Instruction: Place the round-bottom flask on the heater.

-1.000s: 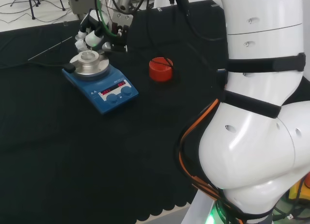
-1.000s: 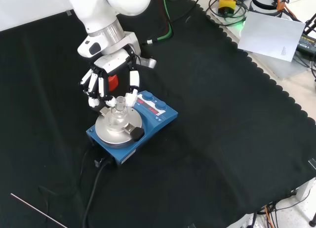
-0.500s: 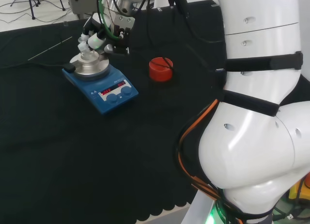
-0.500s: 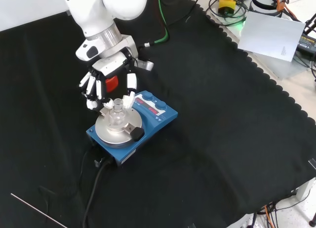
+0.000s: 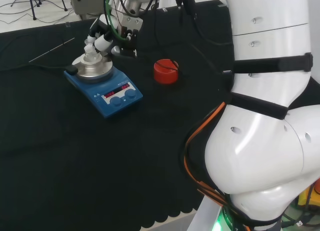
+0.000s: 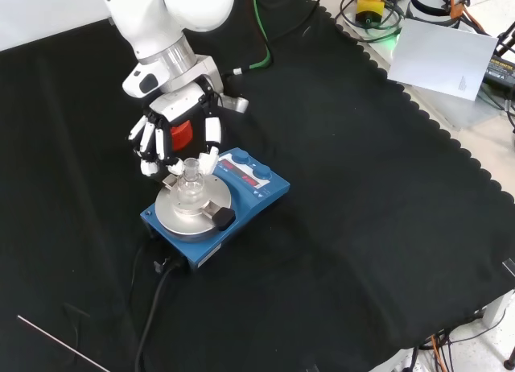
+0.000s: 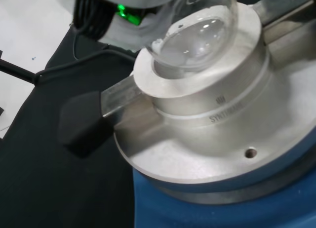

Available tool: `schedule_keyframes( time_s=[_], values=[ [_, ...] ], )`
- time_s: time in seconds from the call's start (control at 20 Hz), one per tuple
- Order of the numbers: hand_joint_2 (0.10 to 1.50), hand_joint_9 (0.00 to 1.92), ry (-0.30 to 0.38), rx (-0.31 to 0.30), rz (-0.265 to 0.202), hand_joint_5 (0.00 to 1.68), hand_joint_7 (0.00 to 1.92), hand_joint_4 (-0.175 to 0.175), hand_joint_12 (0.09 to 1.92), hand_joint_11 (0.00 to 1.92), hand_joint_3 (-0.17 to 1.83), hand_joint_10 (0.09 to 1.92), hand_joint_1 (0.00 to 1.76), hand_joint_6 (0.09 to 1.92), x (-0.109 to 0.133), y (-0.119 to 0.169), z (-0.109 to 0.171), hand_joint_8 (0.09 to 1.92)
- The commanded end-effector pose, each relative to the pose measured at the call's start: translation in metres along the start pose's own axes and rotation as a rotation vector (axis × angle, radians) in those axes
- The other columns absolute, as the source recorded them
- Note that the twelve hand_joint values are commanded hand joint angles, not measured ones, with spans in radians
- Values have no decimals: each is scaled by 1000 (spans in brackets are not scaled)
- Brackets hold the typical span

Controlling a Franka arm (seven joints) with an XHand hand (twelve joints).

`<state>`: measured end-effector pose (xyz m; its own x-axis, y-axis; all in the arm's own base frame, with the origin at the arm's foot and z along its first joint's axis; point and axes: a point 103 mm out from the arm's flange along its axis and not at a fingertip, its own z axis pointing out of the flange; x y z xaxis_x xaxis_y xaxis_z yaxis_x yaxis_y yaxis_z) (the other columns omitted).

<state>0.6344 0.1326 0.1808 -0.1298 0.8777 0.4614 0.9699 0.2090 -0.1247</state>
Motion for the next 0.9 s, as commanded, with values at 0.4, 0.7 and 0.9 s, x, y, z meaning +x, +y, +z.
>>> schedule_keyframes(
  time_s=[0.4,0.7,0.9],
  values=[
    [654,723,-13,10,6,1227,584,175,1318,299,702,475,1111,775,11,13,17,490],
    [655,723,2,18,1,1227,584,175,1318,299,701,475,1111,774,-3,6,9,490],
    [714,707,28,21,-1,1187,565,175,1327,280,613,478,1095,801,-2,11,18,492]
  ],
)
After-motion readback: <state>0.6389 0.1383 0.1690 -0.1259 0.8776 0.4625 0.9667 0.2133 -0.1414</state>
